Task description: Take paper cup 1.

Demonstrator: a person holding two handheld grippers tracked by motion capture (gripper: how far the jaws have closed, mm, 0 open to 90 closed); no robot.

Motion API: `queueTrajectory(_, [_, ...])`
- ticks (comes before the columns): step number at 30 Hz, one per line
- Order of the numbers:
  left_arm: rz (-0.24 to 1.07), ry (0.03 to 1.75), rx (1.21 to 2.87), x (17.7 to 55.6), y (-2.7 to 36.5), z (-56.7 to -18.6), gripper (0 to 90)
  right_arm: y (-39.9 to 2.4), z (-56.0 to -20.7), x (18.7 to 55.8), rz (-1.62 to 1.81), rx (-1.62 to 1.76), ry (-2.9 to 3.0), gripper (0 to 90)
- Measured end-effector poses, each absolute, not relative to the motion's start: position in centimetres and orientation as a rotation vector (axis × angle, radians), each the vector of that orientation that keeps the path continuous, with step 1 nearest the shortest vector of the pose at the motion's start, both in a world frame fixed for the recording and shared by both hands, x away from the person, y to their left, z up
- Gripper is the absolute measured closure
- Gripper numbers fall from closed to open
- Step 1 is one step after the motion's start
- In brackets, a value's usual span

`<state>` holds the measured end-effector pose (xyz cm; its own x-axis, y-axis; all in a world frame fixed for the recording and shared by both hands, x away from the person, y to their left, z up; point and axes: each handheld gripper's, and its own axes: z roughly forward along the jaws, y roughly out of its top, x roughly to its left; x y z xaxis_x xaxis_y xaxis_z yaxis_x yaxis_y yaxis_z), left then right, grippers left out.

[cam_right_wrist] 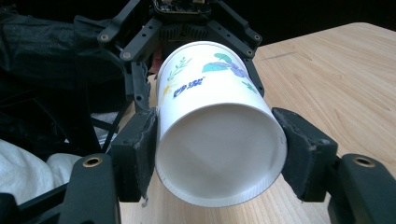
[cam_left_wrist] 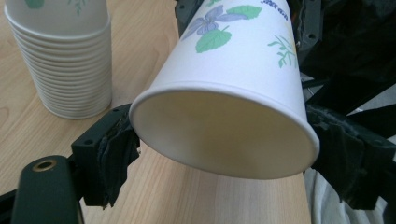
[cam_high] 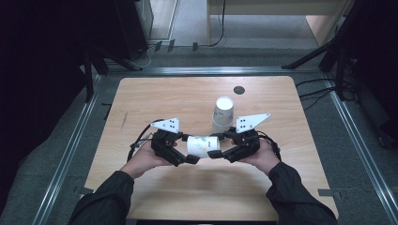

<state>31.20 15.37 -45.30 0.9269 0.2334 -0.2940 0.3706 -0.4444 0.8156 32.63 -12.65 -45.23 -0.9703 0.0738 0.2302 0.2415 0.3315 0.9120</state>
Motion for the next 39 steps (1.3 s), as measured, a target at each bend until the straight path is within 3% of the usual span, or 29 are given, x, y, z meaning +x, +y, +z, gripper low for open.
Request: queueTrajectory(39, [-0.134, 0.41, 2.045, 30.85, 15.39, -45.93, 22.0, -11.84, -45.94, 32.56, -1.678, -0.27, -2.446, 33.3])
